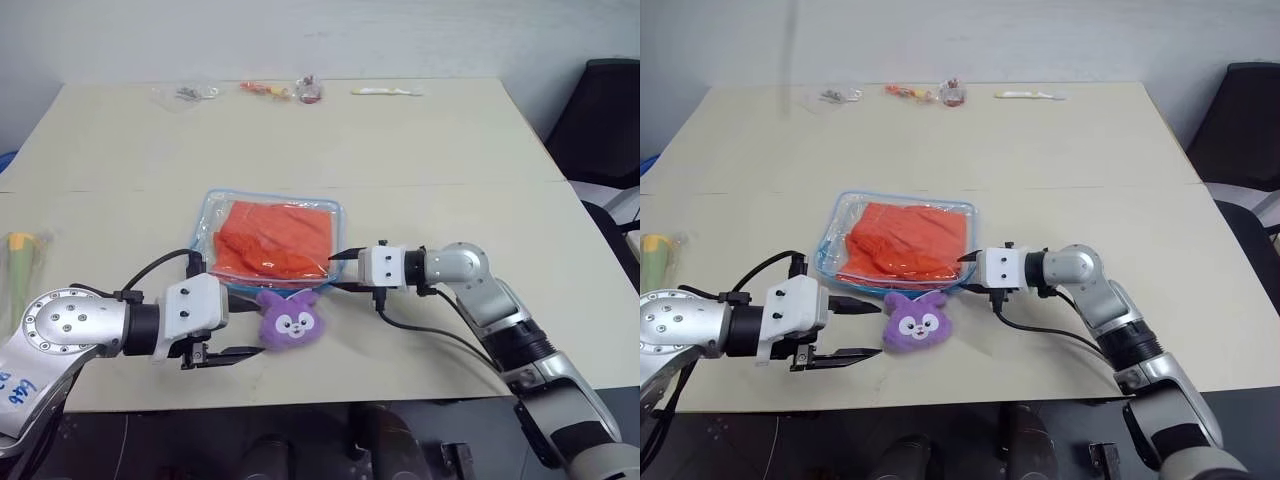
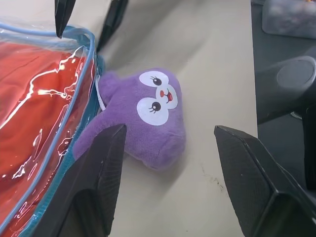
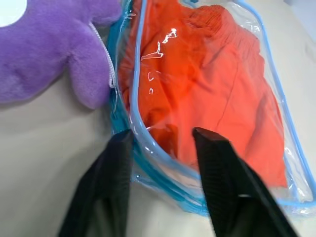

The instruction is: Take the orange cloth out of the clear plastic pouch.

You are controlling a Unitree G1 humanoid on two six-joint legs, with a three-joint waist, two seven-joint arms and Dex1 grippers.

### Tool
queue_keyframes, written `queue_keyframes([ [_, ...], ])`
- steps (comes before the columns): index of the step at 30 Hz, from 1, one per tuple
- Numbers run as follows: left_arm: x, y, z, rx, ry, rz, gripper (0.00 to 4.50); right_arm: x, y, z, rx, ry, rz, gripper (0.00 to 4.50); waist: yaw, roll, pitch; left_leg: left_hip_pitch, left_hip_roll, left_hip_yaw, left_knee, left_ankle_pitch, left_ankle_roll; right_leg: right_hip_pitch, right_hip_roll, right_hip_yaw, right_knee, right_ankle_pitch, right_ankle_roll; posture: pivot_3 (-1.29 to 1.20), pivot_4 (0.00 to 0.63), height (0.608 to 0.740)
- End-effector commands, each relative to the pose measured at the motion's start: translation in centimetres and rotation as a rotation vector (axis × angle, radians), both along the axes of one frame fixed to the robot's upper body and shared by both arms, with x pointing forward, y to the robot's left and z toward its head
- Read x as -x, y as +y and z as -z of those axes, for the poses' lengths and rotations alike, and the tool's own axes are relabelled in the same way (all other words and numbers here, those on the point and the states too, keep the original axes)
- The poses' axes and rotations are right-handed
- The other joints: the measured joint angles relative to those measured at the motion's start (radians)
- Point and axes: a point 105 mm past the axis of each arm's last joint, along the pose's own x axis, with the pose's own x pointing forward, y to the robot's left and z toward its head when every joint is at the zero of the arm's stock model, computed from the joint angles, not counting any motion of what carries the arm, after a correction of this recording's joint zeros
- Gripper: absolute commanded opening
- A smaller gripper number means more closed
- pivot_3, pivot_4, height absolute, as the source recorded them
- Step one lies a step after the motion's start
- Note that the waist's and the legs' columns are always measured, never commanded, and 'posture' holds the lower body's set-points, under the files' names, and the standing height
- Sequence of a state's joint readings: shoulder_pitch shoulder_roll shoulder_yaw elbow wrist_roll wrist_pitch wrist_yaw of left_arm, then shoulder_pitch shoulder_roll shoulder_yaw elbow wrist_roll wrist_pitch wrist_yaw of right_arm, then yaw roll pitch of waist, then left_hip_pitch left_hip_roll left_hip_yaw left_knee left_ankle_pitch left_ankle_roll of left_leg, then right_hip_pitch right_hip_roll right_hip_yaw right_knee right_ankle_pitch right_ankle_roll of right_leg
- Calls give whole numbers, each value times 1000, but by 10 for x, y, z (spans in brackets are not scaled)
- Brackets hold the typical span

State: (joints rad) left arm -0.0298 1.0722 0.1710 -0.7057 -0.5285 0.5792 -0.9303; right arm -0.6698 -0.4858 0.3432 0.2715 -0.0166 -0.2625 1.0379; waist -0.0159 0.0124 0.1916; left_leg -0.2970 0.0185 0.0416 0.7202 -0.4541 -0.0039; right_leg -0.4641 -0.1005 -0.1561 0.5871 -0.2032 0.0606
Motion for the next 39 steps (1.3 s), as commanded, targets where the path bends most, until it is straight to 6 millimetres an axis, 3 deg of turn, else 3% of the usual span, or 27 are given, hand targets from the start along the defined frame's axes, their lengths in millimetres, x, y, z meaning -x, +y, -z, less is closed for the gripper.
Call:
queue_keyframes([
  [1,4,-6,2,-26,-41,45,2995,1,4,-14,-29,-51,-29,476,0,0,0,0,0,0,0,0,0,0,0,0,0,0,0,0,150,740],
  [3,1,-7,5,-30,-45,52,2995,0,4,-13,-20,-51,-31,55,-1,0,0,0,0,0,0,0,0,0,0,0,0,0,0,0,150,740],
  [8,-5,-11,15,-116,-107,125,2995,2,3,-8,15,-24,-41,55,0,0,0,0,0,0,0,0,0,0,0,0,0,0,0,0,150,740],
  [17,-46,-27,35,-190,-332,181,2995,1,2,-8,15,-4,-29,55,2,1,0,-1,-1,1,0,0,0,0,0,0,1,0,0,0,150,740],
  [24,-43,-32,47,-180,-302,211,2995,2,1,-9,9,-3,-21,55,7,1,0,0,0,1,1,0,0,0,0,0,1,0,0,0,150,740],
  [27,-42,-33,47,-154,-293,213,2414,2,1,-9,10,-5,-21,0,12,1,0,0,0,1,1,0,0,0,-1,0,2,0,0,0,150,740],
  [35,-35,-27,48,-144,-275,210,182,2,1,-10,5,-4,-32,0,12,1,0,0,0,1,1,0,1,0,-1,0,2,0,0,0,150,740],
  [39,-33,-17,47,-146,-266,161,16,2,-1,-10,12,-9,-39,0,11,1,0,0,0,1,1,0,1,0,-1,0,2,0,0,0,150,740],
])
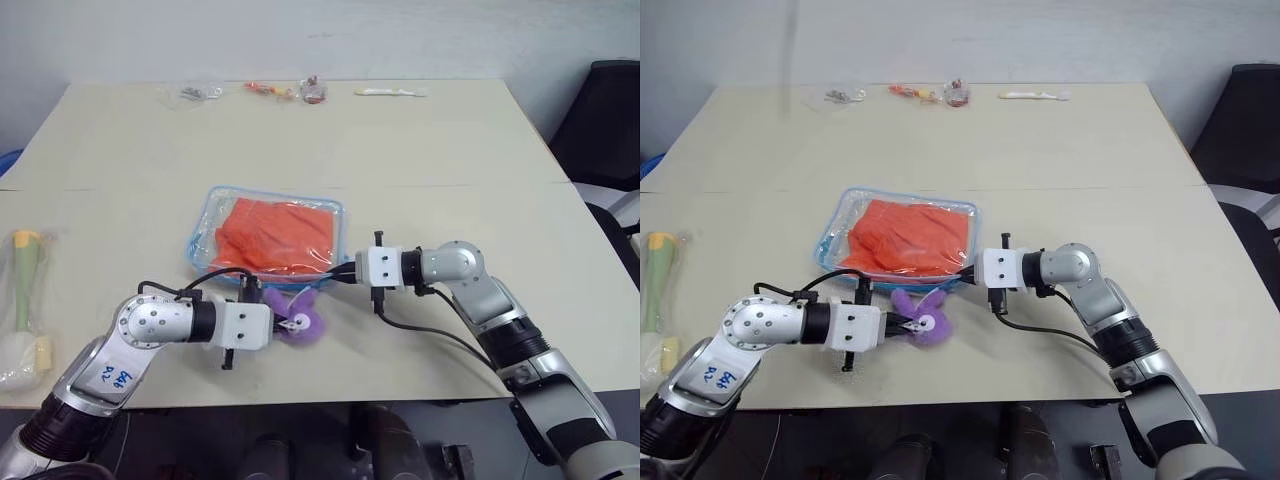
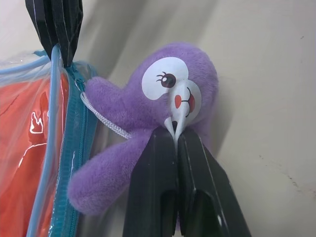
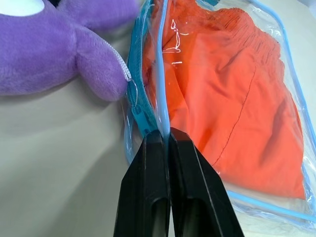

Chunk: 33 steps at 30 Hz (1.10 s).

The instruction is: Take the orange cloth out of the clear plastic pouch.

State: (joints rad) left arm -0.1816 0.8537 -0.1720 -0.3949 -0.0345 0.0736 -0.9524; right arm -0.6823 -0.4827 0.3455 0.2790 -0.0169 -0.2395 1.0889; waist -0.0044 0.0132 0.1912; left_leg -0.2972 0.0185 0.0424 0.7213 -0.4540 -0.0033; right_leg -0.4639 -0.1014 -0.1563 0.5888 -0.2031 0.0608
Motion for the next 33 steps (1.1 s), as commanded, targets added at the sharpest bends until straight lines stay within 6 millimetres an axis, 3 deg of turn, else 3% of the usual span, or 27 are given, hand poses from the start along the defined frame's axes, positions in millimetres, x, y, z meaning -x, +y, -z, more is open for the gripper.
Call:
queue_keyframes([
  [1,4,11,-3,-14,-1,-48,16,0,-3,-12,-19,-45,-16,0,0,0,0,0,0,0,0,0,0,0,0,0,0,0,0,0,150,740],
  [6,10,33,-16,15,28,-154,16,-2,-11,-10,8,-59,-15,0,-2,0,0,0,1,0,0,0,0,0,0,0,0,0,0,0,150,740],
  [12,19,74,-39,18,21,-330,16,-3,-21,-9,28,-69,-19,0,0,0,0,0,2,-1,0,0,0,-1,0,-2,-1,0,0,0,150,740],
  [14,20,96,-44,7,14,-412,16,-4,-24,-9,38,-81,-20,0,0,1,0,0,1,-2,0,0,0,-1,0,-1,-1,0,0,0,150,740],
  [17,23,146,-50,-17,0,-577,16,-5,-34,-11,58,-109,-19,0,-1,1,0,0,1,-2,0,0,0,-1,0,-2,-2,0,0,0,150,740],
  [22,28,200,-57,-25,-2,-752,16,-6,-54,-17,105,-133,-39,0,0,1,1,0,1,-2,-1,0,0,-1,1,-3,-2,0,-1,0,150,740],
  [25,25,204,-50,-14,6,-759,16,-8,-56,-20,105,-129,-44,0,-5,1,1,0,2,-1,-1,0,0,-1,1,-2,-2,0,-1,0,150,740],
  [30,16,173,-36,48,42,-685,16,-4,-46,-20,64,-75,-67,0,-2,1,1,0,2,-1,-1,0,0,-1,0,-2,-2,0,-1,0,150,740],
  [33,17,163,-30,68,67,-664,683,0,-41,-19,50,-40,-72,689,-3,1,1,0,2,-2,-1,0,0,-1,0,-3,-2,0,-1,0,150,740],
])
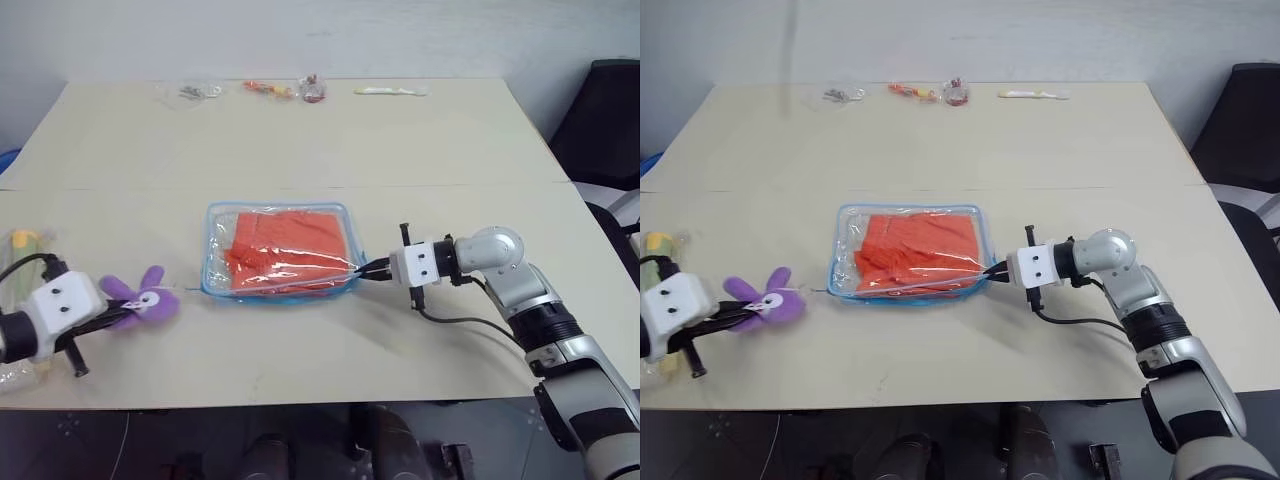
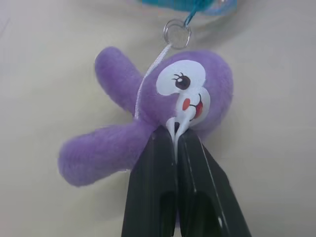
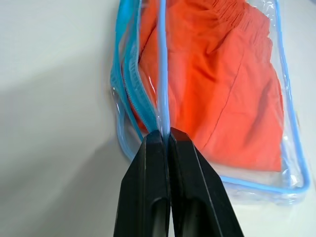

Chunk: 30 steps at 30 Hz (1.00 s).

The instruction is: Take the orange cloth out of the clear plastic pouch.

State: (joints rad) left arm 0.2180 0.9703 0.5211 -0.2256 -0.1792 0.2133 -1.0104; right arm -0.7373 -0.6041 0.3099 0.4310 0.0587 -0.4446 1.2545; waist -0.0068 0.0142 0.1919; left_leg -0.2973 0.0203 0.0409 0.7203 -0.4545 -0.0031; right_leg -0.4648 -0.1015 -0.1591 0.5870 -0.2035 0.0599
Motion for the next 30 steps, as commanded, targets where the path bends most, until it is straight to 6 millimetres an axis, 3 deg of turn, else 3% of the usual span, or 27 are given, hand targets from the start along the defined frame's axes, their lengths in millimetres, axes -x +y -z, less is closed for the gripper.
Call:
queue_keyframes([
  [1,1,-9,-4,7,-20,23,968,5,3,-10,-47,14,-5,996,0,0,0,0,0,0,0,0,0,0,0,0,0,0,0,0,150,740],
  [7,8,-7,-8,-5,-17,25,2966,13,1,-15,-77,63,17,3184,0,0,0,0,0,0,0,0,0,0,0,0,0,0,0,0,150,740],
  [11,19,-8,-27,11,-2,45,4286,26,-7,-23,-114,140,42,4500,4,0,0,0,1,0,0,0,0,0,0,0,0,0,0,0,150,740],
  [15,34,-19,-53,42,60,103,4462,53,-12,-35,-192,292,45,4500,8,0,0,-1,1,-1,0,-1,0,0,0,-1,-1,0,0,0,150,740],
  [19,19,-42,-74,-7,-18,180,4462,73,-10,-42,-263,392,67,4500,11,0,0,0,1,-2,0,-2,0,1,0,0,-1,0,0,0,150,740],
  [23,-7,-62,-63,-152,-112,250,4462,76,-4,-41,-281,390,96,4500,6,1,0,0,0,-1,-2,-2,-1,3,0,2,0,0,0,0,150,740],
  [28,-32,-68,-34,-280,-168,303,4462,79,0,-42,-302,392,108,4500,3,1,0,0,1,5,-2,-2,-1,1,3,2,0,0,-1,0,150,740],
  [30,-45,-71,-33,-292,-229,299,4462,79,1,-44,-322,387,123,4500,5,1,0,0,1,5,-2,-2,-1,0,3,2,0,0,-1,0,150,740],
])
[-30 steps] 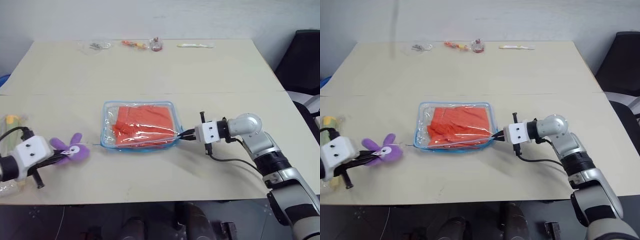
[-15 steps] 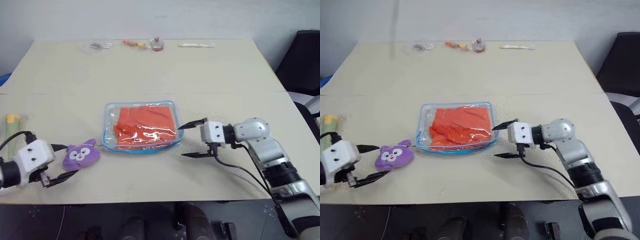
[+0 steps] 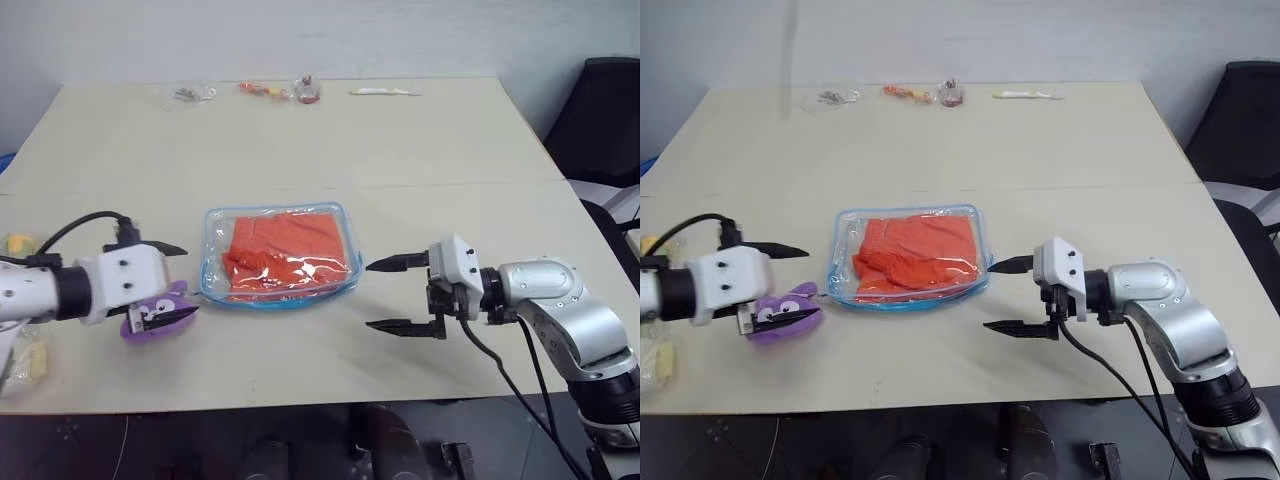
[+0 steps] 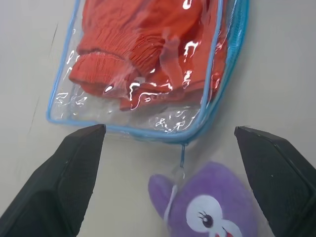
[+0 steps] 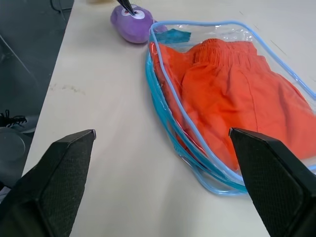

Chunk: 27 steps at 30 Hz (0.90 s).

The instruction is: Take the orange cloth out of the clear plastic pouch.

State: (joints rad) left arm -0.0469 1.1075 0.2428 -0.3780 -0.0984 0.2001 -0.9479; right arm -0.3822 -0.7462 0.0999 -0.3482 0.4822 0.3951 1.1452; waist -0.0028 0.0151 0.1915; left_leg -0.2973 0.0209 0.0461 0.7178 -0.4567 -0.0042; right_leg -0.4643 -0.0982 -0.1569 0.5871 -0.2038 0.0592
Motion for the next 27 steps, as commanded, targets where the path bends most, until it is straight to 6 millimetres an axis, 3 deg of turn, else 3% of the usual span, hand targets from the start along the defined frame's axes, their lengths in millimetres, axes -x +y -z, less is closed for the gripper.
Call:
queue_keyframes([
  [1,-19,-4,1,-33,-114,12,4462,4,4,-14,-44,-49,6,4500,1,0,0,0,0,0,0,0,0,0,0,0,0,0,0,0,150,740],
  [18,-25,-23,17,11,-107,72,4462,4,5,-8,-46,-51,37,4500,4,-1,0,0,0,0,2,0,0,0,0,0,1,0,0,0,150,740],
  [21,-26,-25,16,17,-130,72,3839,4,5,-7,-45,-53,35,4500,4,-1,0,0,0,0,2,0,0,0,0,0,1,0,0,0,150,740],
  [27,-30,-27,10,53,-177,60,1842,4,5,-8,-47,-57,37,4500,4,-1,0,0,0,0,2,0,0,0,0,0,1,0,0,0,150,740],
])
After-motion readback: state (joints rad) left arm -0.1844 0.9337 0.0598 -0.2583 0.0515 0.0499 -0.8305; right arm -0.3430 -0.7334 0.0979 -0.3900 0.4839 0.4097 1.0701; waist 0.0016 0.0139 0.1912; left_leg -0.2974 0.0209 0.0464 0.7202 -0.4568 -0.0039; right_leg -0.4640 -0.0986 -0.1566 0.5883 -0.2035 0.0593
